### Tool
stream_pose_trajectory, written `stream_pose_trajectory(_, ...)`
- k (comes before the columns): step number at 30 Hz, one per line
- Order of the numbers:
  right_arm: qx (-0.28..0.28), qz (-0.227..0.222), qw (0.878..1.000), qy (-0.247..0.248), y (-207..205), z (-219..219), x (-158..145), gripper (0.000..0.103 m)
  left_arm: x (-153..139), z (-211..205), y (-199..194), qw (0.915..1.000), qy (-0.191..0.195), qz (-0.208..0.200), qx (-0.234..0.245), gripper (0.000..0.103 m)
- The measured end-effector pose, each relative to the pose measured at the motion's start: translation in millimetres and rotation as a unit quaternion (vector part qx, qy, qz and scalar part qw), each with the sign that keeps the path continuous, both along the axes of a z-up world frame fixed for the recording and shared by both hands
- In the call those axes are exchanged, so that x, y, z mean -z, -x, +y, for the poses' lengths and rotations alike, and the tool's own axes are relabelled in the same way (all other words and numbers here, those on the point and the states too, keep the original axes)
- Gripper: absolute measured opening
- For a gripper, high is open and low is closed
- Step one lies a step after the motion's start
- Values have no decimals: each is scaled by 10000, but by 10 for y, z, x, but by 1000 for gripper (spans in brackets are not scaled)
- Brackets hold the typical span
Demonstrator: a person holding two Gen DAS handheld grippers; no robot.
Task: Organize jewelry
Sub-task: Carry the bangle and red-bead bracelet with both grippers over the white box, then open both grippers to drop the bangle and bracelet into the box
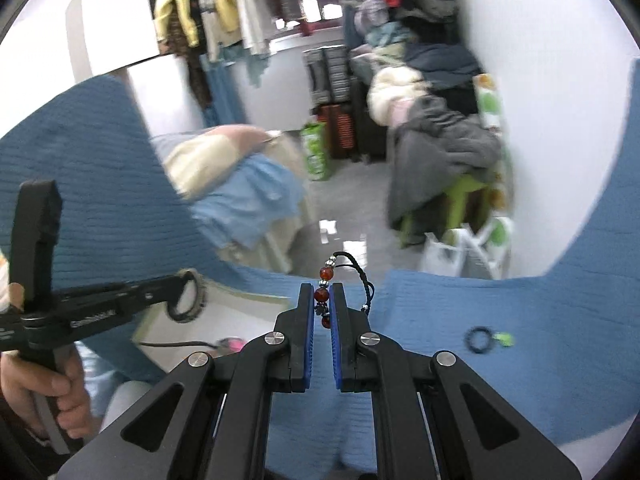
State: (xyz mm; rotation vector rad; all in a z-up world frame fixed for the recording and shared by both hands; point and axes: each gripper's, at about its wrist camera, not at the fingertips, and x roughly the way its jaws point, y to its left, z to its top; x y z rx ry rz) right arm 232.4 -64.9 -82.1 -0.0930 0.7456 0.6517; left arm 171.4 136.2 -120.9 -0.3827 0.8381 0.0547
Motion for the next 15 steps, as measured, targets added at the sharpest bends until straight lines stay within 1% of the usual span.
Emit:
stream_pose_trajectory(5,-571,308,9979,21,111,525,253,6,270,325,103,9993,-52,305,-212,7)
stream_pose_trajectory(10,-1070,641,9917,307,215,976,632,6,560,509,181,9975,-21,586,-385,7)
stream_pose_trajectory(15,-1262,864,9866,570,304,1178,947,6,756,564,268,9958,-55,794,-451,7)
